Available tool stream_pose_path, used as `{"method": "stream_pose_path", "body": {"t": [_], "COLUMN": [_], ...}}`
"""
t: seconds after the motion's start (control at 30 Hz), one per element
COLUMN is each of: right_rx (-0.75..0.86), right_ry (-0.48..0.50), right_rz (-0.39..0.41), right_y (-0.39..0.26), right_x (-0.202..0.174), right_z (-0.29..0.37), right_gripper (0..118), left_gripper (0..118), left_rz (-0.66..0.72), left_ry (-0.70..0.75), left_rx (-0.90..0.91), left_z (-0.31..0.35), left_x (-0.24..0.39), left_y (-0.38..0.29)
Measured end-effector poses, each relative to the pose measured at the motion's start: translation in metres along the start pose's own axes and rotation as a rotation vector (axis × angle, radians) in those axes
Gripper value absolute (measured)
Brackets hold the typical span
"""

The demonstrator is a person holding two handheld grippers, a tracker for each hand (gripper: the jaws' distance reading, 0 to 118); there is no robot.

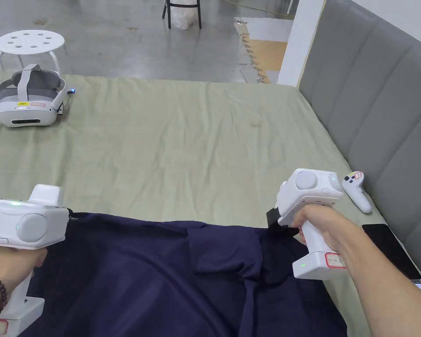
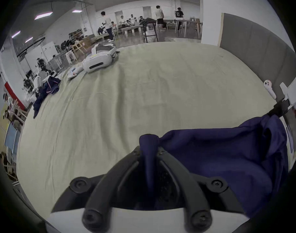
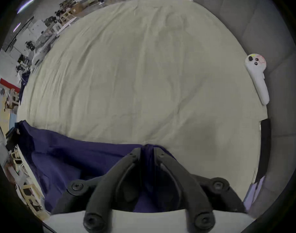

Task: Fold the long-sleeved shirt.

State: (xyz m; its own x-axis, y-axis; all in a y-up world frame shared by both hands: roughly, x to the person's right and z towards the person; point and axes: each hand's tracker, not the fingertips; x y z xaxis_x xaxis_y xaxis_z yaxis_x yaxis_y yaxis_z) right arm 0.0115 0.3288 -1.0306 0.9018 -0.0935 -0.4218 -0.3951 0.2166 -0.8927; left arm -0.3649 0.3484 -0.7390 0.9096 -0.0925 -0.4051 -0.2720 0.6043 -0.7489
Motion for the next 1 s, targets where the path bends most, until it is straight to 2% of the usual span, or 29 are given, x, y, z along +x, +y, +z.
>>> {"method": "stream_pose_path", "body": {"t": [0.07,0.13,0.27,0.37,0.53,0.87,1.0], "right_rx": [0.037,0.089,0.237,0.333,0.430,0.491,0.494], "right_ry": [-0.029,-0.013,0.113,0.128,0.149,0.183,0.174], "right_rz": [0.081,0.079,0.082,0.121,0.104,0.077,0.091], "right_y": [-0.006,-0.014,-0.036,-0.066,-0.124,-0.208,-0.244], "right_x": [-0.007,-0.005,0.007,0.009,0.017,0.027,0.028], "right_z": [0.011,0.036,0.094,0.135,0.180,0.194,0.192], "right_gripper": [12,12,12,12,11,6,5], "left_gripper": [13,13,13,13,13,13,13], "left_rz": [0.004,0.015,0.095,0.100,0.122,0.121,0.135], "left_ry": [-0.004,-0.007,-0.074,-0.101,-0.112,-0.125,-0.130], "left_rx": [0.007,0.040,0.172,0.246,0.329,0.326,0.306], "left_z": [0.010,0.024,0.078,0.123,0.182,0.213,0.225], "left_x": [0.000,-0.003,-0.013,-0.015,-0.023,-0.036,-0.033], "left_y": [0.000,0.003,0.003,-0.007,-0.038,-0.120,-0.155]}}
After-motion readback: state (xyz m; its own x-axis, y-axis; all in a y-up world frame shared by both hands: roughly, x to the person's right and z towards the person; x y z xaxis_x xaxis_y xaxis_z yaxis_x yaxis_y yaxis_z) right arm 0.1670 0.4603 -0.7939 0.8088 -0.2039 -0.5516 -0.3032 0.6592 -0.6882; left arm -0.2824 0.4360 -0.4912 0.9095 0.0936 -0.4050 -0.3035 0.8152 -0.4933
